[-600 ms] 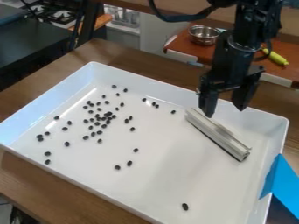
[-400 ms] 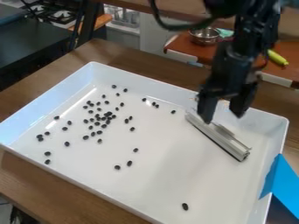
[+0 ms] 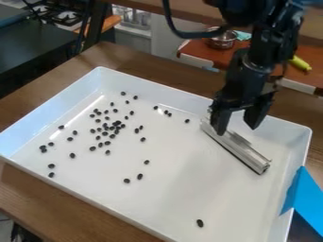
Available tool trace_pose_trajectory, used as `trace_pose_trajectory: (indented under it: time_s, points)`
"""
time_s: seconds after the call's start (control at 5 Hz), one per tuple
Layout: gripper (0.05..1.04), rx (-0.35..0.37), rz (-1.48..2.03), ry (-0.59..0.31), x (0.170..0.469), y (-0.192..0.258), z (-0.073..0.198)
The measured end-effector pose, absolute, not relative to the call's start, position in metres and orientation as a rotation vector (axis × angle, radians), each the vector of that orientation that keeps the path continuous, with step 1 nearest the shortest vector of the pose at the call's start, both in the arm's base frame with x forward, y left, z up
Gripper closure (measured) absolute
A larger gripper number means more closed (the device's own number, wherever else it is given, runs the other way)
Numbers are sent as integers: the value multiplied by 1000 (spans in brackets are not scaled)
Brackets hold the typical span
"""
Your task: Sweep into pile
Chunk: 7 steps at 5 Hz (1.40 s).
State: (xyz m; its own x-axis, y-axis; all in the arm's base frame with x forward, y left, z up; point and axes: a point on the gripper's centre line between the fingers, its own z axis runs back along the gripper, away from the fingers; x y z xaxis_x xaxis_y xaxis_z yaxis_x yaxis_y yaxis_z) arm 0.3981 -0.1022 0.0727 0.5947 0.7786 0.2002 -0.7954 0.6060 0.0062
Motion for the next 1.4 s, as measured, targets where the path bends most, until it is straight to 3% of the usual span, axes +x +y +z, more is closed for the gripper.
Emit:
trace_pose_trajectory:
  time_s: [0.4,0.8,1.2,1.4]
  points:
    - [132,125,908,-186,396,-98,60]
    - [689,140,901,-162,388,-98,50]
    - [705,105,740,-150,375,-100,50]
    - [706,16,582,-129,374,-88,54]
